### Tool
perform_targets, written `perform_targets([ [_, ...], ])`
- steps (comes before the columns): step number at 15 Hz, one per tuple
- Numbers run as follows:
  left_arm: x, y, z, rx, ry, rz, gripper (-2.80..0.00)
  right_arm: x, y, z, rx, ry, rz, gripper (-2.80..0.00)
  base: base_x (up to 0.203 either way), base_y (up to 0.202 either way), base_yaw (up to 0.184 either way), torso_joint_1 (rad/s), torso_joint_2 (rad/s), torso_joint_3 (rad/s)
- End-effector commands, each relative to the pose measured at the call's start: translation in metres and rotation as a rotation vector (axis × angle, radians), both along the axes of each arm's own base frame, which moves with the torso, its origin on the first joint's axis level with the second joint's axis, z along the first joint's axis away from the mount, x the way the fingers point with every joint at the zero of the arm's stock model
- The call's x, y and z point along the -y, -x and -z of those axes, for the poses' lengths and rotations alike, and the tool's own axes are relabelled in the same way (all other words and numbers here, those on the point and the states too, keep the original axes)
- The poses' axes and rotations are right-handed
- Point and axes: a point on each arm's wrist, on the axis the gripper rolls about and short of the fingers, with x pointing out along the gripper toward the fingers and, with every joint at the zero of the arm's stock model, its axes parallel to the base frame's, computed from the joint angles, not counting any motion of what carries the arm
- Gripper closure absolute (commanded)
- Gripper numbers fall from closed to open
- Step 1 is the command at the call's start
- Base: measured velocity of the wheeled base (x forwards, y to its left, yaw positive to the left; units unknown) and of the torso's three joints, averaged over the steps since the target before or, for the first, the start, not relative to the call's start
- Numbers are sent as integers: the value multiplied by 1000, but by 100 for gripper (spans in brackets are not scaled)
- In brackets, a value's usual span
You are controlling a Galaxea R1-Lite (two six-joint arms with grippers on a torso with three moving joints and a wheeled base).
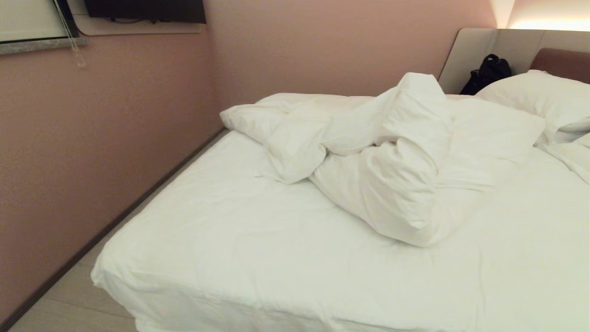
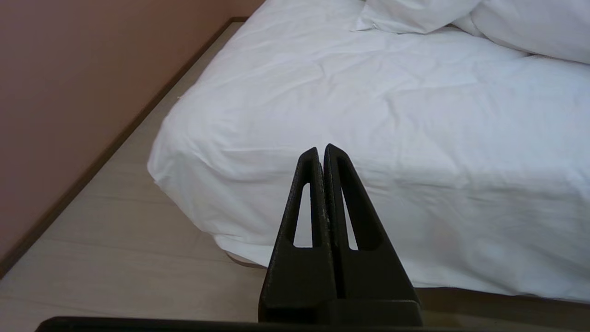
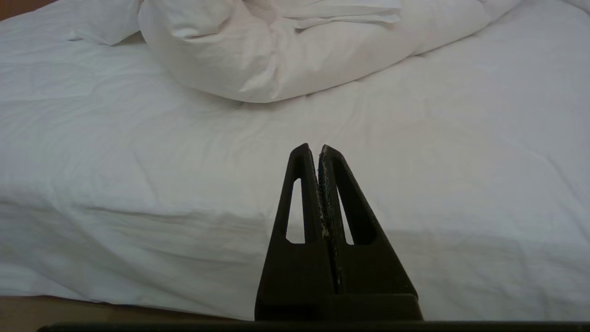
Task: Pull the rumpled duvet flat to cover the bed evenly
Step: Hold the folded corner of the quilt
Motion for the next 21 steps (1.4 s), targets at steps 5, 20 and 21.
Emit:
perform_targets([
  [5,0,0,0,0,0,1,0,0,0,0,-1,-1,0,0,0,-195,1,3,4,3],
  [20,0,0,0,0,1,0,0,0,0,0,-1,0,0,0,0,-194,1,3,2,2],
  [21,0,0,0,0,0,1,0,0,0,0,-1,1,0,0,0,-183,-2,0,2,0],
])
